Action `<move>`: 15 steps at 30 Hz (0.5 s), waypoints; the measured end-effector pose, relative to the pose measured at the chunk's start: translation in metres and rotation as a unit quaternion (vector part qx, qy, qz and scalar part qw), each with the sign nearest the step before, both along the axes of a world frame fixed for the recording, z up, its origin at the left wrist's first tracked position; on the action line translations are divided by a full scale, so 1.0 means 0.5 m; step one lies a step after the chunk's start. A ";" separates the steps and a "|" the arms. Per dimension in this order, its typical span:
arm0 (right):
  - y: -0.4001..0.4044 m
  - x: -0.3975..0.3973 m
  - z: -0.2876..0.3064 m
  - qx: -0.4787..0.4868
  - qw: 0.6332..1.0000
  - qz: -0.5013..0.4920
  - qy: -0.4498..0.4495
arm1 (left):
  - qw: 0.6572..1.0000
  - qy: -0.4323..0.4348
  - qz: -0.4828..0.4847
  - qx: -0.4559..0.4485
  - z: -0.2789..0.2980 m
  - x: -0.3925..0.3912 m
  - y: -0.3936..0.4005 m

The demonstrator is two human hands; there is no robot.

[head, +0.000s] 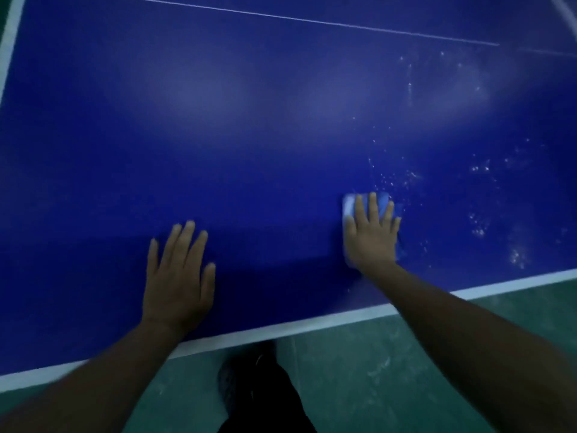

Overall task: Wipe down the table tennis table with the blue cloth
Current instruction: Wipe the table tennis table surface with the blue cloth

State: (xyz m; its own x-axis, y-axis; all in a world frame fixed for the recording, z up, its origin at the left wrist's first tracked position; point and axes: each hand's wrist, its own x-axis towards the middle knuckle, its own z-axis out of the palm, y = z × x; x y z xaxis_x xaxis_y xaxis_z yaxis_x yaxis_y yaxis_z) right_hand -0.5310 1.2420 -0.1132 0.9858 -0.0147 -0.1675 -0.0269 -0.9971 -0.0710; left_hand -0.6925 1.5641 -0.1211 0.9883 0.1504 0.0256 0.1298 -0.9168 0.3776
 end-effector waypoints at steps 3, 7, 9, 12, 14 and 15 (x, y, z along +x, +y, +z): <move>0.142 -0.030 0.006 0.039 0.994 -0.104 -0.023 | 0.999 0.027 -0.028 0.028 -0.014 -0.093 -0.013; 0.139 -0.206 -0.002 0.040 0.986 0.160 0.024 | 0.997 0.056 -0.035 0.037 -0.022 -0.099 -0.016; 0.027 -0.242 -0.010 0.014 0.992 0.120 0.031 | 0.997 0.061 -0.040 0.041 -0.022 -0.097 -0.017; -0.153 -0.210 -0.001 -0.050 0.995 -0.079 0.033 | 0.995 0.071 -0.050 0.051 -0.025 -0.095 -0.021; -0.187 -0.168 0.008 -0.030 0.982 -0.179 0.049 | 0.994 0.079 -0.047 0.052 -0.024 -0.094 -0.019; -0.171 -0.151 0.011 -0.017 0.976 -0.216 0.037 | 0.994 0.081 -0.048 0.051 -0.023 -0.093 -0.019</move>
